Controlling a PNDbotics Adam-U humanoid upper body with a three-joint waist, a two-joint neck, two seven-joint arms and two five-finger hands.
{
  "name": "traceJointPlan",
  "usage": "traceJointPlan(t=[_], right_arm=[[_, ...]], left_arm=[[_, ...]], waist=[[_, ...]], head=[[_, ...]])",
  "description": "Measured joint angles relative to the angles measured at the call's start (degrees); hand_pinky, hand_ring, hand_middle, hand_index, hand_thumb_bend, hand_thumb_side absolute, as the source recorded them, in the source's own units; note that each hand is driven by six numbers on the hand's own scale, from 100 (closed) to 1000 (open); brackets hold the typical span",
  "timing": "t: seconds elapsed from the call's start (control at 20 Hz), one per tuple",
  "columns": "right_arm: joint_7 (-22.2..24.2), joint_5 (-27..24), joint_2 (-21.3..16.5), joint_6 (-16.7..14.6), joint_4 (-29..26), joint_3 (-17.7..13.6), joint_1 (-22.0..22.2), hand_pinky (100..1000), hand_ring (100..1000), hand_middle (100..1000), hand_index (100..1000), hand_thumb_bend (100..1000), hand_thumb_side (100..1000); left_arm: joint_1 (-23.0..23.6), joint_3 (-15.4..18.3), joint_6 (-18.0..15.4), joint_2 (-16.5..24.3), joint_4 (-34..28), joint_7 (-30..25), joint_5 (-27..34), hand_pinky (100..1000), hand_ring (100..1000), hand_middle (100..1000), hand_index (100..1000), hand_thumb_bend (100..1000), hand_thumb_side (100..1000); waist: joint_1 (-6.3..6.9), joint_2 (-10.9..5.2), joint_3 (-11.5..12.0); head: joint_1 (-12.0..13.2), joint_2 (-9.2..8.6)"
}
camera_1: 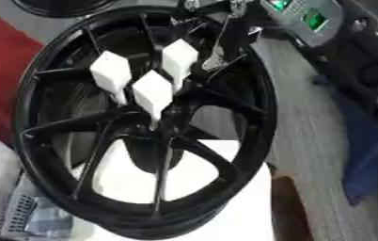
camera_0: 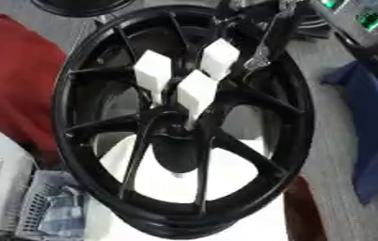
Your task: Pull the pin out of the wheel hub.
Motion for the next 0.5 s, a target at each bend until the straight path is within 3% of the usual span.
traceJointPlan(t=[0.25,0.5], right_arm=[[-1.5,-3.7,0.1,4.0,0.0,0.3,-0.2,822,620,422,570,136,100],[-1.9,-6.1,0.1,6.1,-0.9,-0.1,-1.2,819,614,403,554,147,100]], left_arm=[[0.0,0.0,0.0,0.0,0.0,0.0,0.0,761,706,580,729,457,633],[0.0,0.1,0.0,0.0,0.0,0.0,0.0,762,705,580,730,459,632]], waist=[[0.00,-0.01,-0.2],[-0.04,-0.05,-0.2]], head=[[-0.6,-0.07],[-0.9,-0.28]])
